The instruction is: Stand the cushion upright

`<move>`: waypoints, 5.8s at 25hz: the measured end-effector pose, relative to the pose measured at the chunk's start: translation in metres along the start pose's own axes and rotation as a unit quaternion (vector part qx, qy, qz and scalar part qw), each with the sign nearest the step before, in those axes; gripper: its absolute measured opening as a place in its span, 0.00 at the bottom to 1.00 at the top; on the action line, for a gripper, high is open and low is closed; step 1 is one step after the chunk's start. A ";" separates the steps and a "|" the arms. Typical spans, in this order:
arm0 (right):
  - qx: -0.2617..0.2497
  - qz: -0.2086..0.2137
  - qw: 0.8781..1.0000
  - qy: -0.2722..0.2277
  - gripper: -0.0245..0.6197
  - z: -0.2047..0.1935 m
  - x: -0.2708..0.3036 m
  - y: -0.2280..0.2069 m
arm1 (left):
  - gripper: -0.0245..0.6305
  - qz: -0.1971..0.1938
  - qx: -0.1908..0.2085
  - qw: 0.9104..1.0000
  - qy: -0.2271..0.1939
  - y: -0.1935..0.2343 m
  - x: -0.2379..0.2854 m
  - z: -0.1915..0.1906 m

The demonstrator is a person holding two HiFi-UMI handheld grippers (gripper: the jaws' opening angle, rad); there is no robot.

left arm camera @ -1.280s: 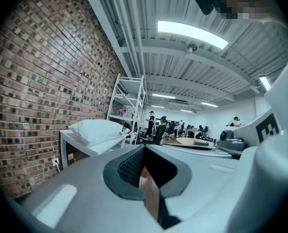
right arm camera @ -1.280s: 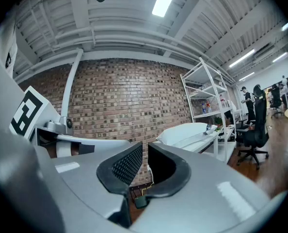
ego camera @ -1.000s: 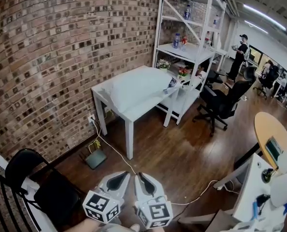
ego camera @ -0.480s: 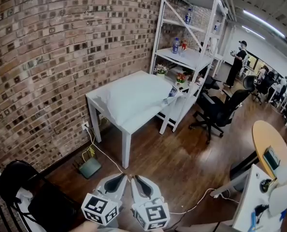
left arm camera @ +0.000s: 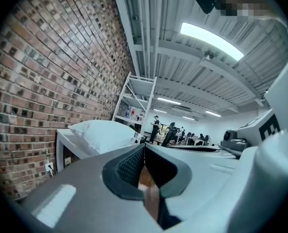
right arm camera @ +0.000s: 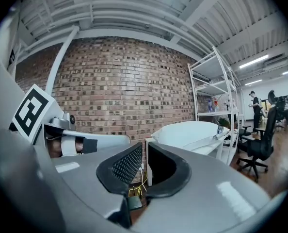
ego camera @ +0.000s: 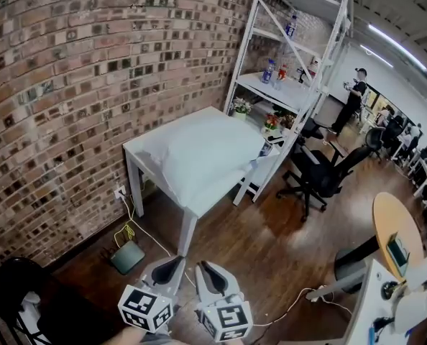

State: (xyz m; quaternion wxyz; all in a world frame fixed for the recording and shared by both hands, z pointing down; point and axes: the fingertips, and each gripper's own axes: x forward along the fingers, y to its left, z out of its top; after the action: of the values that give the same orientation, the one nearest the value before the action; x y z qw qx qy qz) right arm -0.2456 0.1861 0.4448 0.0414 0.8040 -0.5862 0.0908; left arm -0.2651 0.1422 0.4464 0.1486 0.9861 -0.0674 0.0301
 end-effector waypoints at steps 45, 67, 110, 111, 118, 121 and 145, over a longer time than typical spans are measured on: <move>0.049 -0.002 0.996 -0.069 0.15 0.091 0.255 -0.229 | 0.04 -0.045 0.024 0.998 0.040 0.120 0.320 0.097; 0.059 -0.009 0.997 -0.047 0.19 0.111 0.387 -0.278 | 0.04 -0.093 0.058 0.991 0.079 0.220 0.426 0.143; 0.374 -0.193 0.907 0.015 0.52 0.000 0.409 -0.410 | 0.66 -0.351 -0.110 0.831 0.417 0.429 0.621 0.037; 0.379 -0.203 0.903 0.017 0.55 -0.001 0.406 -0.411 | 0.67 -0.357 -0.113 0.825 0.423 0.429 0.622 0.036; 0.446 -0.219 0.867 0.044 0.68 -0.029 0.398 -0.413 | 0.73 -0.379 -0.120 0.796 0.457 0.423 0.625 0.021; 0.462 -0.208 0.861 0.042 0.60 -0.034 0.411 -0.411 | 0.68 -0.387 -0.136 0.780 0.471 0.411 0.621 0.015; 0.377 -0.210 0.901 0.043 0.09 -0.012 0.419 -0.417 | 0.19 -0.355 -0.004 0.843 0.404 0.375 0.609 0.065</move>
State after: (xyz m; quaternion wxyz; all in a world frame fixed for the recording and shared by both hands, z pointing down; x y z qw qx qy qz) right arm 0.2734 -0.0745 0.5550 -0.2214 0.8593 -0.3232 0.3287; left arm 0.2865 -0.3076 0.5413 0.1669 0.8425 0.3533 0.3709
